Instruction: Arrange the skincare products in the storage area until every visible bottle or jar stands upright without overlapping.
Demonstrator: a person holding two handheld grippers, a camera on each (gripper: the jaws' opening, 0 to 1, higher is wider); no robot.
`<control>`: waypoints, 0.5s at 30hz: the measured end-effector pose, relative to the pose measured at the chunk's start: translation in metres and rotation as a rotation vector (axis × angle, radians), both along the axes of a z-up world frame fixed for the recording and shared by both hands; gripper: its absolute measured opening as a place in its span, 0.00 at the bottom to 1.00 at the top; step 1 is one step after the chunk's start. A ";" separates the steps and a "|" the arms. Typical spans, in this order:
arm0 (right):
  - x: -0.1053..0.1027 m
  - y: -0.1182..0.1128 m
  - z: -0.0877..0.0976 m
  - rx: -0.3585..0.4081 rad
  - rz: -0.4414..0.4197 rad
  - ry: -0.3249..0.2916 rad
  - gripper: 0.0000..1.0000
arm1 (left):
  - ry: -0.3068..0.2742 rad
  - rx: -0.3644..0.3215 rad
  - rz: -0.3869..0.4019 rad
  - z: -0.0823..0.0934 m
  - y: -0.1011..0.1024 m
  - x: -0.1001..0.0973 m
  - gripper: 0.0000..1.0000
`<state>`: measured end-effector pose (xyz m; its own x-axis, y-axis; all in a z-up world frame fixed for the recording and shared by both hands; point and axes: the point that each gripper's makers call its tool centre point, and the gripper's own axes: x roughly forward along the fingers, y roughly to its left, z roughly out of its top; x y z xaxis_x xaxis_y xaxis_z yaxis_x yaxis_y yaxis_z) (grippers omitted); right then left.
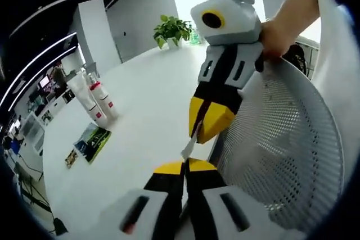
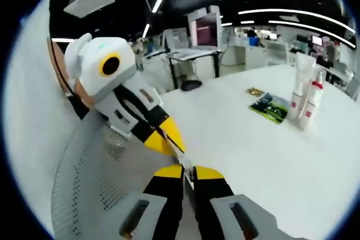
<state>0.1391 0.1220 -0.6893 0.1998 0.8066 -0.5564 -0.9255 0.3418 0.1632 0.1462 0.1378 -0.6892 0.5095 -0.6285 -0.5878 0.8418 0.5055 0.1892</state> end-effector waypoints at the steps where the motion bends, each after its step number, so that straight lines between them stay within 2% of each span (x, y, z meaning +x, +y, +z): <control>1: 0.000 0.000 -0.001 -0.015 0.010 -0.011 0.07 | -0.008 0.001 -0.014 0.000 -0.001 -0.001 0.00; 4: 0.000 0.002 -0.001 -0.023 0.032 -0.049 0.09 | -0.006 -0.007 -0.032 0.001 -0.002 -0.004 0.00; 6: -0.004 0.002 -0.002 -0.040 0.064 -0.059 0.00 | -0.001 -0.001 -0.024 -0.001 -0.001 -0.003 0.00; 7: -0.003 0.002 -0.002 -0.045 0.060 -0.077 0.00 | 0.001 -0.001 -0.025 -0.001 -0.001 -0.003 0.00; 15: -0.007 -0.002 -0.003 -0.062 0.082 -0.037 0.00 | 0.020 -0.003 -0.024 -0.004 -0.003 -0.006 0.03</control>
